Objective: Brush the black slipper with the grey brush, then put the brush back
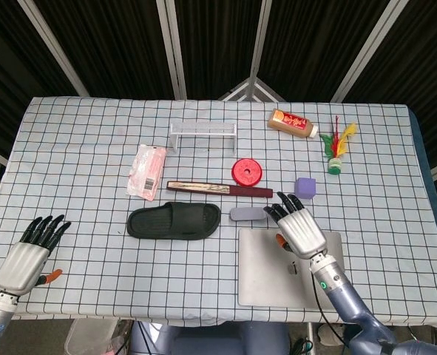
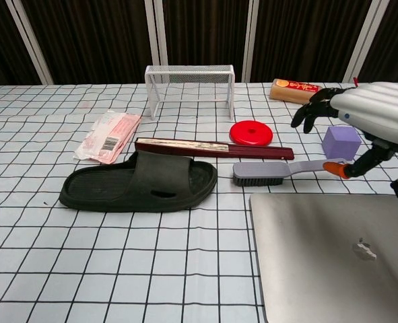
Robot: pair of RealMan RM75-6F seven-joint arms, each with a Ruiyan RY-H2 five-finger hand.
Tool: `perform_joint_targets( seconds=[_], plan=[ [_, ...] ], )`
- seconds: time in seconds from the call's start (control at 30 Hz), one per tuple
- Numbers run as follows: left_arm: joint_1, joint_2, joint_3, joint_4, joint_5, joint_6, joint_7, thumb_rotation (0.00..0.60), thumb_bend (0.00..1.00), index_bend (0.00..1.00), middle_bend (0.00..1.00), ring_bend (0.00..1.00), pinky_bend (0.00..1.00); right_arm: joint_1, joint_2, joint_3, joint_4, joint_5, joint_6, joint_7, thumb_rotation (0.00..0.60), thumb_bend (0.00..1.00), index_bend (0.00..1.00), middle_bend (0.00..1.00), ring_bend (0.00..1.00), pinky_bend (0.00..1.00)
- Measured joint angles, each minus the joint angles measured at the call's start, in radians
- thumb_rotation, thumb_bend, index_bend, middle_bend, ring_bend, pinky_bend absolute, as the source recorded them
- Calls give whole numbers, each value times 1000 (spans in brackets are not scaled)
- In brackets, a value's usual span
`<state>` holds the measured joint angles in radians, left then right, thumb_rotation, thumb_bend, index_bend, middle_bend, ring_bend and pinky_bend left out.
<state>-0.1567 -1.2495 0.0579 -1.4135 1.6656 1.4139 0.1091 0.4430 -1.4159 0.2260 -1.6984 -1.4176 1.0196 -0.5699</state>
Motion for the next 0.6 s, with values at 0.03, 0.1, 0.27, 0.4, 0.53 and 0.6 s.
perform_joint_targets(
  seconds=[0.03,0.1,0.27,0.4,0.53,0.6],
  plan=[
    [-3,-1,-2,-1,-4,-6,4,600,41,0,0,0,0,12,-11,2,20,8,-10,-14,600,410,221,306,104,163],
    [-9,-3,-8,-4,-15,-19,18,600,34,0,0,0,0,32,-30,4,56,17,-25,-33,600,410,202,306,104,163],
    [-21,-8,-20,-17,-37,-42,41,600,28,0,0,0,0,89,-88,13,125,84,-84,-61,600,410,195,306,104,163],
    [-25,-9,-23,-17,-49,-51,44,600,28,0,0,0,0,127,-117,16,152,111,-109,-85,600,410,194,306,104,163],
    [-28,-12,-25,-14,-59,-61,47,600,28,0,0,0,0,156,-140,20,177,142,-126,-98,600,410,194,305,104,163],
    [-29,-13,-27,-12,-63,-61,55,600,28,0,0,0,0,171,-151,22,192,154,-133,-104,600,410,194,306,103,163]
  ],
)
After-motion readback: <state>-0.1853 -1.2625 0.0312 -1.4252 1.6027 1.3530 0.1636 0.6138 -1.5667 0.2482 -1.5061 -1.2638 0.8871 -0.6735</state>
